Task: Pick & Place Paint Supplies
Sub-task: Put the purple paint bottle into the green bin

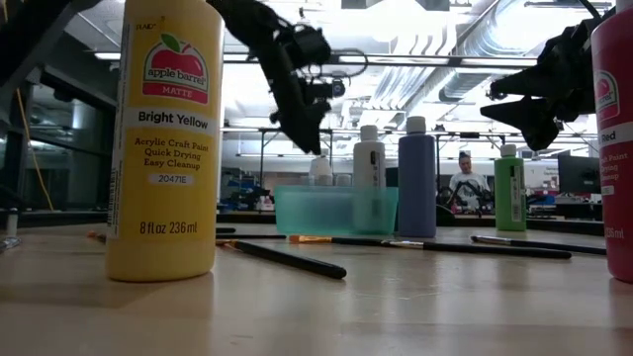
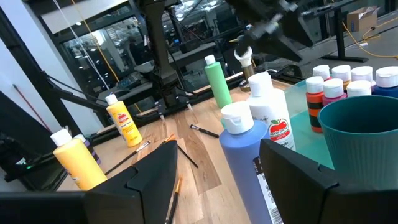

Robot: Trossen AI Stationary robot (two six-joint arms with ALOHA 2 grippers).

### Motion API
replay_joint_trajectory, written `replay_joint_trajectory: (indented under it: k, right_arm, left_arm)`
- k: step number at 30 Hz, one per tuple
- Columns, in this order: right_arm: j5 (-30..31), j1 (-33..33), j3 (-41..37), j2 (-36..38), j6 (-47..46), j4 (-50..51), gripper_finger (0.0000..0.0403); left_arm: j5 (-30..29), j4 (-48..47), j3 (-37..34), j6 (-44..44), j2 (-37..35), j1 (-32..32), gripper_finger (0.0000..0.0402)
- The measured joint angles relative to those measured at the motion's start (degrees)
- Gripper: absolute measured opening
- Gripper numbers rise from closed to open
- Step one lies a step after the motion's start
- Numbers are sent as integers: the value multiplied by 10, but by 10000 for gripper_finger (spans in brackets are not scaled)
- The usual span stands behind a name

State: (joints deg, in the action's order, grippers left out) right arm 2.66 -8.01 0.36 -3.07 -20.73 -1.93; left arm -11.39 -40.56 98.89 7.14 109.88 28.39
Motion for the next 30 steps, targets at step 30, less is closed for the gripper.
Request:
replay_joint_trajectory:
  k: [30]
  right_arm:
    - [0,0,0,0,0,0,223]
  left_arm:
    - [15,-313,-291,-325,-390,-400,223]
